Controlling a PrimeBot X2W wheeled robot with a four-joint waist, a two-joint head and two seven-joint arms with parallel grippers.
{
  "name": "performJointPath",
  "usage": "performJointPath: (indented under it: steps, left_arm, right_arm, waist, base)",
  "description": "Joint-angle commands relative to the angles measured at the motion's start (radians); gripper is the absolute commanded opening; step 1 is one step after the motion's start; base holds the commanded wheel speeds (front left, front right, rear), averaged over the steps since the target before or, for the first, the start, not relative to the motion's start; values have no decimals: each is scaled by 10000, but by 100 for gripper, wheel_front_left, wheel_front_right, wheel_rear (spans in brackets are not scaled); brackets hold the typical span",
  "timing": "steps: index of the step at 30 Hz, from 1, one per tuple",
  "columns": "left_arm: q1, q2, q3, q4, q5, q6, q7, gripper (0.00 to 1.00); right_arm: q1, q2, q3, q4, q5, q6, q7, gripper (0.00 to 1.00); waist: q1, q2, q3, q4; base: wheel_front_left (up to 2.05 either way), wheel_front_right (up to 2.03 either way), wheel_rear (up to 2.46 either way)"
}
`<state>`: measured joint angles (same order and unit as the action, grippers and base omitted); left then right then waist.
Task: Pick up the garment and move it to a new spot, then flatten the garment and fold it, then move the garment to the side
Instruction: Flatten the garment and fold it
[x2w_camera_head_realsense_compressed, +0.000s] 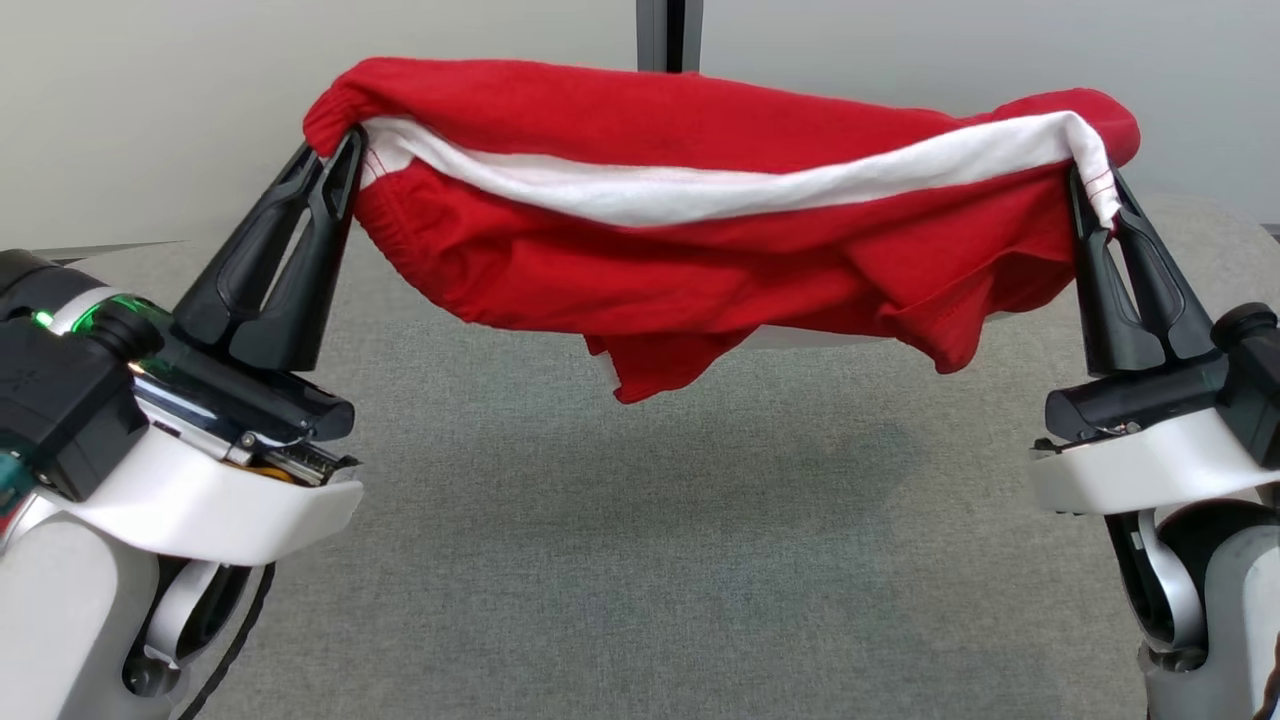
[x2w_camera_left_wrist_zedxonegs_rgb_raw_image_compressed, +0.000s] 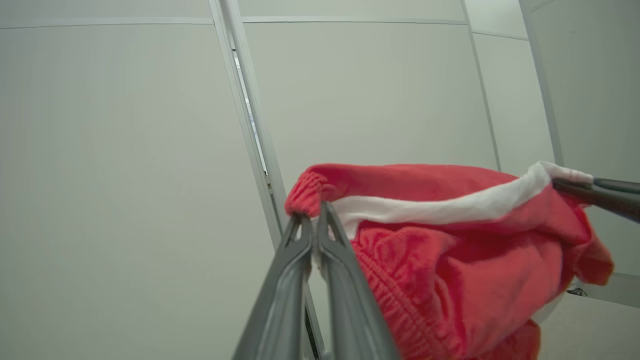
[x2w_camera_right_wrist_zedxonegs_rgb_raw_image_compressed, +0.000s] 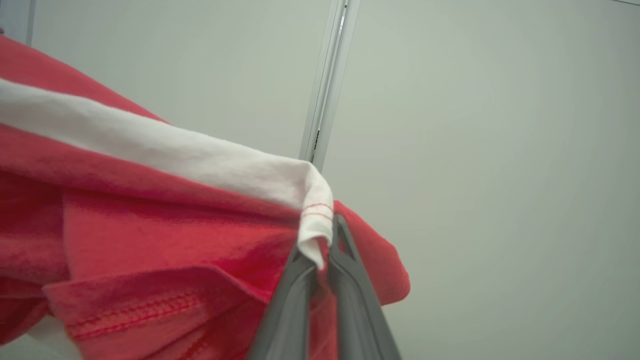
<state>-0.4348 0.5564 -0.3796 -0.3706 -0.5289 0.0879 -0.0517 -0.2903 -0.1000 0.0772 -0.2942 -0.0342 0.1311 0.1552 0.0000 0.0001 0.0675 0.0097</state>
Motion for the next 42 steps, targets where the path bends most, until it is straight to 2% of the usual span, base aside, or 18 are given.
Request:
performJointPath:
  steps: [1,7,13,22,25,31,32,33,34,35,39,42]
  left_arm:
    - [61,34,1,-37,-15,38,34,0]
    - [172,77,-80,-94,-41,39,79,0]
    - [749,-112,-518,305,-305,-15,256,0]
    - [2452,-473,-1328,1814,-1094,-175,315,0]
    - [2722,-553,-1370,2253,-1297,-188,263,0]
    - [2989,-973,-1698,3643,-1803,-603,172,0]
    - [2947,-1004,-1744,3850,-1798,-649,169,0]
    - [2889,-1080,-1751,4014,-1835,-698,97,36]
    - [2833,-1147,-1744,4150,-1869,-745,20,95]
    - [2803,-1167,-1732,4294,-1850,-783,-56,100]
    - [2793,-1287,-1533,4621,-1809,-651,-567,100]
    - [2937,-1304,-1188,4556,-1620,-398,-1370,100]
  right_arm:
    - [94,11,9,-41,64,-7,25,0]
    - [220,59,31,-17,90,-7,52,0]
    - [1010,319,277,591,529,-7,50,0]
    - [2436,482,964,2514,1701,-5,-603,0]
    - [2460,482,1103,3028,1942,-5,-791,0]
    - [2135,485,1417,4596,2326,-5,-1337,0]
    - [2072,476,1432,4822,2284,-5,-1407,22]
    - [1986,479,1437,4976,2323,-5,-1527,47]
    - [1911,481,1411,5110,2313,-5,-1661,100]
    - [1865,480,1385,5223,2293,-5,-1793,100]
    - [1874,482,1204,5344,2283,-5,-2205,100]
    - [2074,482,995,4902,2100,-5,-2637,100]
  waist:
    - [0,-1,16,5]
    - [0,-1,94,22]
    - [0,-1,308,75]
    - [0,-1,898,67]
    - [0,-1,1032,24]
    - [0,-1,1272,-9]
    - [0,-1,1293,-9]
    - [0,-1,1308,-1]
    - [0,-1,1321,14]
    - [0,-1,1324,23]
    - [0,-1,1287,58]
    - [0,-1,1186,55]
  base:
    - [0,0,0]
    - [0,0,0]
    - [0,0,0]
    - [0,0,0]
    - [0,0,0]
    - [0,0,0]
    - [0,0,0]
    - [0,0,0]
    - [0,0,0]
    - [0,0,0]
    - [0,0,0]
    - [0,0,0]
